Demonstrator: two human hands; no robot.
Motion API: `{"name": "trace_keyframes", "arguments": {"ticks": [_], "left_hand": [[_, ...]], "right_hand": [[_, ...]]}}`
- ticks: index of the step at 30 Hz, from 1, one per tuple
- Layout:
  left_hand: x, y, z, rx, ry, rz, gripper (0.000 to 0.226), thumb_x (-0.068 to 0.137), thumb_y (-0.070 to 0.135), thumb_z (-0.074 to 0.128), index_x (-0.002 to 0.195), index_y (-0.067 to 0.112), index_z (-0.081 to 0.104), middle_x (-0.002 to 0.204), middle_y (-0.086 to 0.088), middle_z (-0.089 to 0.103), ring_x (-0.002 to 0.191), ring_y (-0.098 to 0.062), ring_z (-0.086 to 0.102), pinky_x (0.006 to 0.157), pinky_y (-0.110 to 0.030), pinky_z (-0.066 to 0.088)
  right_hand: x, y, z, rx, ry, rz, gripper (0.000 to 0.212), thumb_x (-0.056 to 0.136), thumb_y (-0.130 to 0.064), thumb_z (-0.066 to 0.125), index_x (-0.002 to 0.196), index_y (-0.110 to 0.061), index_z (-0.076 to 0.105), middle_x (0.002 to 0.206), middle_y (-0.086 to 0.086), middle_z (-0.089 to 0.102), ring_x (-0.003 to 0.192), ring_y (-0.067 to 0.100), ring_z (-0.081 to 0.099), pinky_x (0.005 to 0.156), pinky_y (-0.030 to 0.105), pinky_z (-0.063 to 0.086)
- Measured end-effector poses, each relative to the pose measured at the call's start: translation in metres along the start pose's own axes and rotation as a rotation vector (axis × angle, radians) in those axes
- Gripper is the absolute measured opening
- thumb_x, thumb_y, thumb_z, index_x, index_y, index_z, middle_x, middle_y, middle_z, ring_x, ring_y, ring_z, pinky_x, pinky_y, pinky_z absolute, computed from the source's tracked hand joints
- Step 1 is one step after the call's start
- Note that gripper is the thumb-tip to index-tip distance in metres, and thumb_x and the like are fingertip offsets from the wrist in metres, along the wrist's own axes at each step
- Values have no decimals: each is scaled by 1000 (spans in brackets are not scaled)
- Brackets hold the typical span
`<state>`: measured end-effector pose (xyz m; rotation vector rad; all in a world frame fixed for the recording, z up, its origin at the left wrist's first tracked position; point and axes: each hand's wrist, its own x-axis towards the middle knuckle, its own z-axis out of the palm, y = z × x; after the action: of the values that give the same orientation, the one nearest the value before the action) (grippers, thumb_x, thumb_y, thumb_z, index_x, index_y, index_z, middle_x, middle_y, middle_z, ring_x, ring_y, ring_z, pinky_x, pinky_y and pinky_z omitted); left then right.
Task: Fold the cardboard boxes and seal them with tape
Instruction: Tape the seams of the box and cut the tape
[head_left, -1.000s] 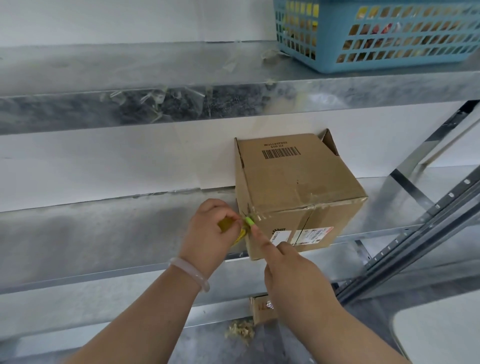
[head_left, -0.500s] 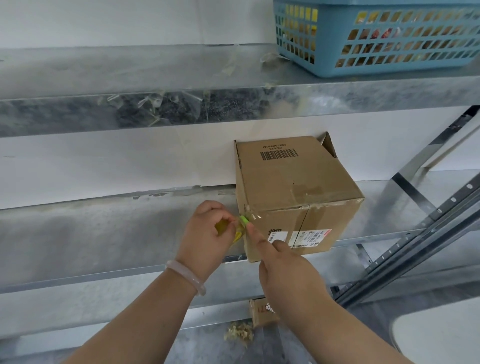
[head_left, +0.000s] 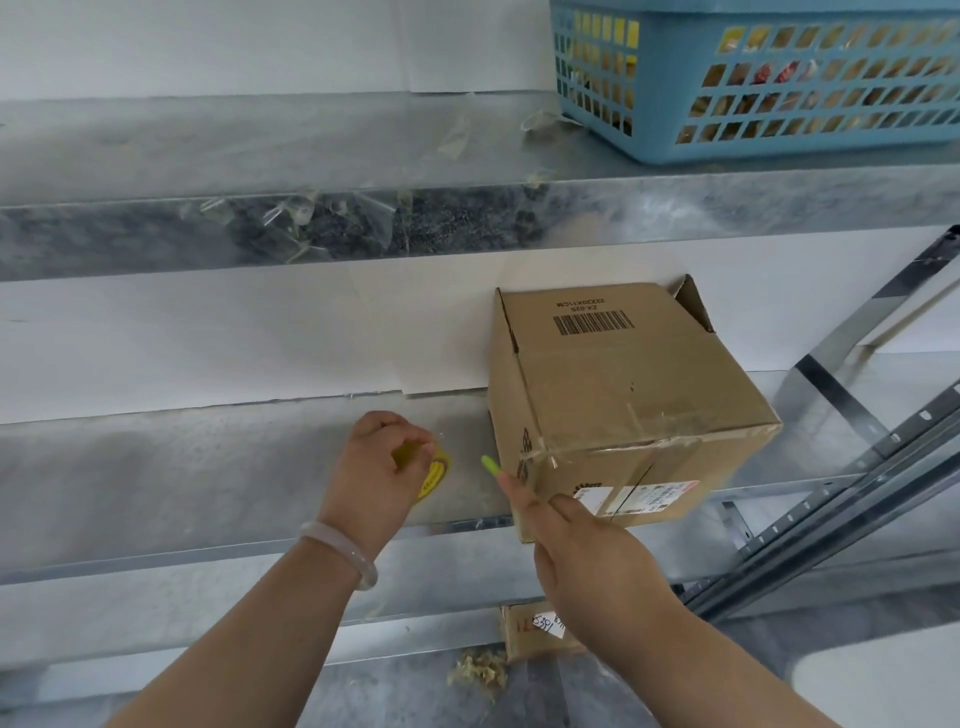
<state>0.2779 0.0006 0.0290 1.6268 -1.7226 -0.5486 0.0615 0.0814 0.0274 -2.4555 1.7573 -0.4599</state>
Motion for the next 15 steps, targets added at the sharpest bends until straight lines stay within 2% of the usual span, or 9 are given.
{"name": "trace_keyframes", "arguments": {"ticks": [5,8,10,12,13,15], "left_hand": [[6,-9,5,61,8,-50,5,86,21,67,88,20,72,104,6,51,88,-9,53,73,-9,33],[10,-14,10,114,3,-42,7,88,18,64,86,19,70,105,7,48,88,-13,54,78,-22,38],[14,-19,13,155,-11,-21,9,90,17,61,87,20,69,106,10,46,88,-14,54,77,-26,41],[19,-24,16,189,6,1,11,90,17,60,86,20,70,107,11,48,84,-16,56,76,-29,45],[21,-27,18,206,37,14,12,90,18,60,86,20,71,107,10,50,81,-17,57,75,-30,46],[26,-33,22,251,122,64,15,91,23,60,88,19,74,107,7,55,73,-20,60,72,-31,48]], "right_hand": [[2,12,-10,-4,-37,-128,71,83,-23,38,152,-38,27,84,-11,54,46,9,26,33,29,41],[0,15,-24,90,-17,-230,75,85,-17,43,153,-37,22,91,-11,54,49,11,36,39,32,44],[-7,23,-35,165,113,-334,78,84,-10,47,154,-33,21,96,-10,53,54,13,46,43,31,44],[-16,37,-50,263,319,-369,66,88,-6,46,150,-24,30,102,-6,55,68,11,55,53,30,47],[-21,47,-57,325,422,-330,55,93,-10,44,146,-23,36,103,-7,56,75,5,55,59,27,48],[-30,73,-69,472,615,-139,42,100,-28,39,141,-38,40,98,-16,55,74,1,52,60,24,45]]}}
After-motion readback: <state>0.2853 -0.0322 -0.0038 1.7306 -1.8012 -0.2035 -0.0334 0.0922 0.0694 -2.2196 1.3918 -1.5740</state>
